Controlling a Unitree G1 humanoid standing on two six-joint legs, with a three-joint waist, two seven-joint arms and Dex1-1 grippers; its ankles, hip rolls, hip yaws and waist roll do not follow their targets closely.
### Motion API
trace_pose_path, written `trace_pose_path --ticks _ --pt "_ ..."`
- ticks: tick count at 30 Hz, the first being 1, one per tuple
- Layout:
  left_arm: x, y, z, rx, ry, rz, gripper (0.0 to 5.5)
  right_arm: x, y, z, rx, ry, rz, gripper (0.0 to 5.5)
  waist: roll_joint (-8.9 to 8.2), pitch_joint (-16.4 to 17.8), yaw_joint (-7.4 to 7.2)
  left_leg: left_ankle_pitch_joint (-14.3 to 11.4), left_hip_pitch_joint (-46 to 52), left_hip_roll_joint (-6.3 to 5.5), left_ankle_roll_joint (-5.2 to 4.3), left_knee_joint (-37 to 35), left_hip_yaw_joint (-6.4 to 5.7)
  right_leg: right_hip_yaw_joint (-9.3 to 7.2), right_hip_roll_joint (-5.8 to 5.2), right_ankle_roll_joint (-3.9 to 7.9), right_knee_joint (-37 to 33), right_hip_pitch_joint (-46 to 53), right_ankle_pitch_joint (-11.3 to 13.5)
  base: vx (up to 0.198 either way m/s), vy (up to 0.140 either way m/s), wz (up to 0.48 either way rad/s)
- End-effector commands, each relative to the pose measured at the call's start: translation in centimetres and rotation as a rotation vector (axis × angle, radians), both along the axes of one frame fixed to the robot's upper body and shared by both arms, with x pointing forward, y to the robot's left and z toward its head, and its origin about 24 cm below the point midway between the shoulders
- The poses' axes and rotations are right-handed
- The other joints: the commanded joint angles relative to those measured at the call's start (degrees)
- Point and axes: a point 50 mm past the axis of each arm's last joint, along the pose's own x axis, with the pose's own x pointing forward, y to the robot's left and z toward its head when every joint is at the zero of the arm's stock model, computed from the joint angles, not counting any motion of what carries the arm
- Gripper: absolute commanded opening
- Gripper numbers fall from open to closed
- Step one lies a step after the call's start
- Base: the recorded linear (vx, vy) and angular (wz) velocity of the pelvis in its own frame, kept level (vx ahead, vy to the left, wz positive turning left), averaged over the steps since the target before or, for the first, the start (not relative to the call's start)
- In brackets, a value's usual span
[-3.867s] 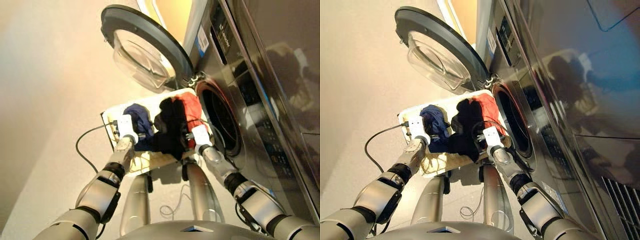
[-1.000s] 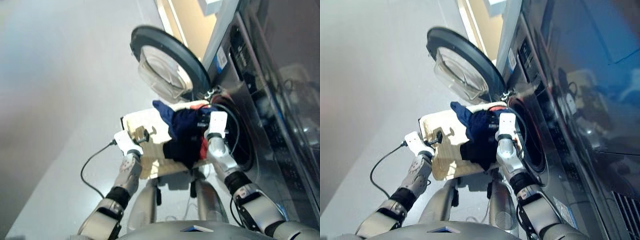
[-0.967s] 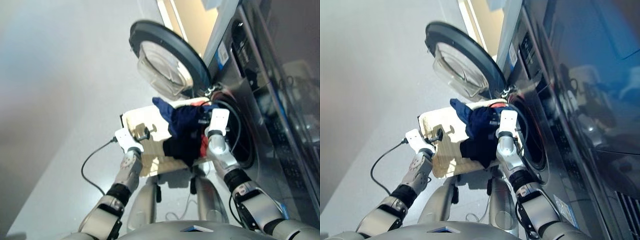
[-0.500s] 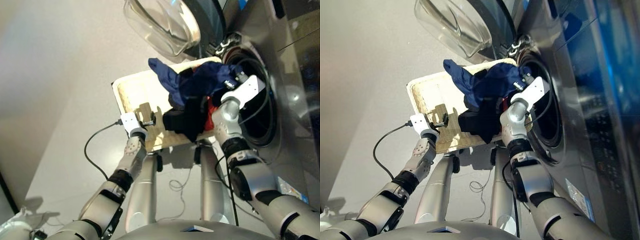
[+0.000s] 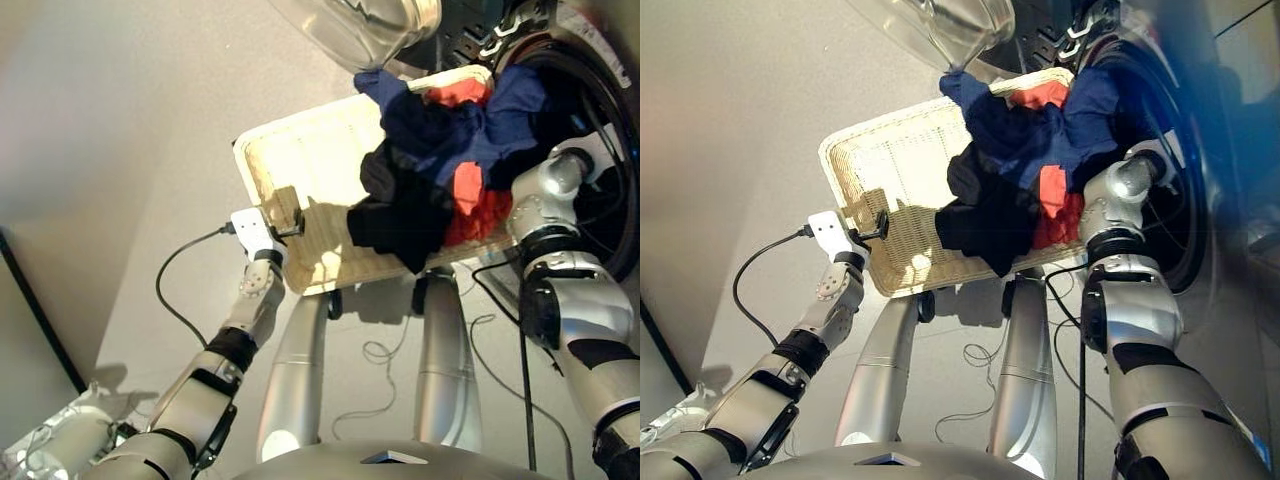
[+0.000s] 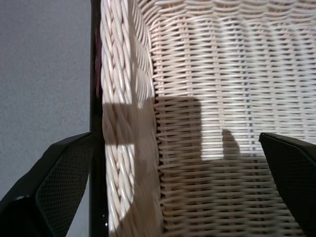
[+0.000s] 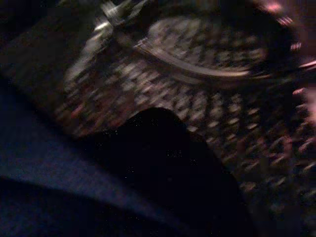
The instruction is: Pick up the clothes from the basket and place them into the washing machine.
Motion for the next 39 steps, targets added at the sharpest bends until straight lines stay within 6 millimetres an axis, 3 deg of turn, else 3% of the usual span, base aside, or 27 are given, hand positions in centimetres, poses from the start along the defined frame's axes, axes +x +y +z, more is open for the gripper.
trace_pose_path --ticks 1,4,6,8,9,10,11,12,14,15,16,17,19,20,21,24,25,26,31,35,36,39 --pt "-0.1 2.3 0.6 0.033 -0.06 0.065 5.5 -6.1 -6.4 7.7 -0.144 -0.154 -0.359 0.0 2.76 -1.4 -2.31 -5.5 3.1 1.52 -1.55 2.5 -5.26 -2.45 0.79 1.34 7.0 3.2 -9.7 0.0 0.0 0.0" --pt "-0.3 2.2 0.6 0.027 -0.059 0.06 5.5 -7.7 -8.4 7.6 -0.106 -0.11 -0.451 0.0 2.69 -2.1 -2.2 -5.6 2.2 1.28 -1.73 2.9 -5.48 -2.54 0.65 1.3 7.3 2.5 -9.9 0.0 0.0 0.0" --pt "-0.6 2.5 0.1 0.017 -0.035 0.069 5.5 -9.3 -10.4 5.8 -0.037 -0.023 -0.523 0.0 2.65 -3.0 -2.64 -5.6 1.6 0.94 -1.94 3.0 -5.81 -2.66 0.34 1.13 7.8 2.2 -10.2 0.0 0.0 0.0" --pt "-0.8 2.6 -0.2 0.018 -0.024 0.073 5.5 -9.4 -10.7 4.9 -0.019 0.008 -0.531 0.0 2.48 -3.5 -2.75 -5.6 1.4 0.83 -1.96 3.0 -5.9 -2.64 0.23 1.13 7.9 2.1 -10.3 0.0 0.0 0.0" --pt "-0.8 2.4 -0.3 0.019 -0.019 0.073 5.5 -8.6 -10.2 3.7 -0.008 0.035 -0.49 0.0 2.41 -3.8 -2.75 -5.7 1.5 0.85 -1.95 2.8 -5.78 -2.66 0.06 1.11 7.7 2.3 -10.2 0.0 0.0 0.0" --pt "-0.8 2.6 -0.3 0.017 -0.016 0.078 5.5 -7.8 -9.6 3.2 -0.005 0.03 -0.435 0.73 2.26 -4.0 -2.73 -5.7 1.6 0.77 -1.91 2.7 -5.71 -2.62 0.06 1.09 7.5 2.4 -10.0 0.0 0.0 0.0" --pt "-0.9 2.7 -0.4 0.018 -0.015 0.081 5.5 -7.8 -9.6 3.1 -0.003 0.03 -0.428 2.33 2.13 -4.0 -2.85 -5.7 1.7 0.77 -1.9 2.7 -5.68 -2.59 0.06 1.1 7.5 2.4 -10.0 0.0 0.0 0.0" --pt "-0.7 2.6 -0.4 0.008 -0.012 0.085 5.5 -5.0 -7.3 1.9 -0.026 0.026 -0.231 5.5 1.82 -3.9 -2.83 -5.5 2.0 0.85 -1.83 2.1 -5.5 -2.45 0.09 1.08 6.9 2.8 -9.5 0.0 0.0 0.0" --pt "-0.6 2.9 -0.5 0.005 -0.009 0.095 5.5 -3.7 -6.0 1.2 -0.045 0.033 -0.124 5.5 1.4 -3.7 -3.17 -5.3 2.5 0.91 -1.85 1.7 -5.3 -2.34 0.07 1.12 6.4 3.3 -9.2 0.0 0.0 0.0" --pt "-0.3 2.2 -0.2 -0.01 -0.014 0.08 5.5 -1.5 -3.0 0.3 -0.049 -0.007 0.035 5.5 1.21 -3.6 -3.24 -5.1 3.3 1.15 -1.84 0.8 -5.0 -2.24 0.09 1.13 5.1 4.2 -8.6 0.0 0.0 0.0" --pt "-0.3 2.3 -0.3 -0.009 -0.013 0.083 5.5 -1.5 -2.9 0.2 -0.047 -0.009 0.041 5.5 1.09 -3.4 -3.4 -5.0 3.6 1.15 -1.84 0.6 -4.99 -2.26 0.1 1.13 4.9 4.5 -8.5 0.0 0.0 0.0" --pt "0.1 1.6 0.3 -0.015 -0.032 0.045 5.5 0.8 1.2 -1.1 -0.1 -0.007 0.25 5.5 0.84 -3.0 -3.71 -4.7 4.6 1.34 -1.97 -0.3 -4.76 -2.19 0.2 1.09 3.7 5.7 -8.1 0.0 0.0 0.0" --pt "0.3 1.4 0.5 -0.009 -0.038 0.033 5.5 1.2 2.4 -2.0 -0.079 -0.019 0.296 5.5 0.65 -2.7 -4.11 -4.5 5.6 1.3 -1.99 -1.0 -4.83 -2.31 0.18 1.06 2.9 6.8 -7.8 -0.005 -0.01 -0.096" --pt "0.8 1.1 1.1 -0.02 -0.054 0.019 5.5 2.1 4.6 -2.9 -0.084 0.0 0.382 5.5 0.45 -2.6 -4.24 -4.2 6.5 1.34 -2.17 -2.0 -4.72 -2.41 0.23 1.11 1.9 7.8 -7.5 -0.01 -0.02 -0.197" --pt "0.9 1.2 1.2 -0.02 -0.055 0.02 5.5 2.1 4.7 -2.9 -0.084 -0.001 0.382 5.5 0.41 -2.4 -4.33 -4.2 6.7 1.32 -2.17 -2.1 -4.72 -2.42 0.22 1.1 1.7 8.0 -7.4 0.0 0.0 0.0" --pt "1.6 0.2 1.9 -0.024 -0.071 -0.017 5.5 3.5 9.2 -4.8 -0.151 0.071 0.577 5.5 -0.15 -2.2 -4.64 -3.2 8.8 1.61 -2.45 -4.5 -4.83 -2.89 0.29 1.11 -1.2 10.4 -6.4 -0.007 -0.017 -0.025" --pt "1.6 0.3 1.9 -0.024 -0.071 -0.016 5.5 3.5 9.3 -4.8 -0.151 0.07 0.577 5.5 -0.16 -2.1 -4.7 -3.1 9.0 1.62 -2.46 -4.7 -4.85 -2.93 0.29 1.1 -1.4 10.7 -6.3 0.0 0.0 0.0" --pt "1.9 -0.3 2.2 -0.02 -0.08 -0.034 5.5 3.9 11.9 -6.2 -0.181 0.114 0.695 5.5 -0.51 -1.9 -4.78 -2.6 10.1 1.74 -2.57 -5.9 -4.89 -3.06 0.39 1.17 -3.0 11.7 -5.6 0.0 0.0 0.0" --pt "2.3 -1.4 2.1 0.017 -0.062 -0.097 5.5 3.8 16.7 -8.4 -0.272 0.171 0.921 5.5 -1.13 -0.7 -5.27 -1.0 13.2 2.24 -3.04 -9.5 -4.74 -3.03 0.91 1.43 -7.3 14.6 -3.6 -0.007 -0.01 -0.012" --pt "2.5 -2.7 2.0 0.021 -0.053 -0.154 5.5 2.9 20.8 -8.6 -0.492 0.2 1.038 5.5 -1.61 0.2 -6.0 0.1 15.0 2.44 -3.12 -11.5 -4.37 -2.8 1.46 1.63 -9.5 15.9 -2.4 0.0 0.0 0.0" --pt "2.5 -2.7 2.0 0.021 -0.053 -0.154 5.5 2.9 20.9 -8.6 -0.493 0.201 1.037 5.5 -1.61 0.2 -6.01 0.1 15.0 2.44 -3.12 -11.5 -4.37 -2.8 1.47 1.63 -9.5 16.0 -2.4 0.0 0.0 0.0" --pt "2.7 -4.1 2.0 0.004 -0.04 -0.189 5.5 1.5 23.7 -8.6 -0.55 0.139 1.127 5.5 -2.22 0.7 -6.57 -0.1 15.4 2.95 -2.89 -11.1 -4.18 -2.18 2.27 1.56 -10.1 16.4 -2.0 0.0 0.0 0.0"
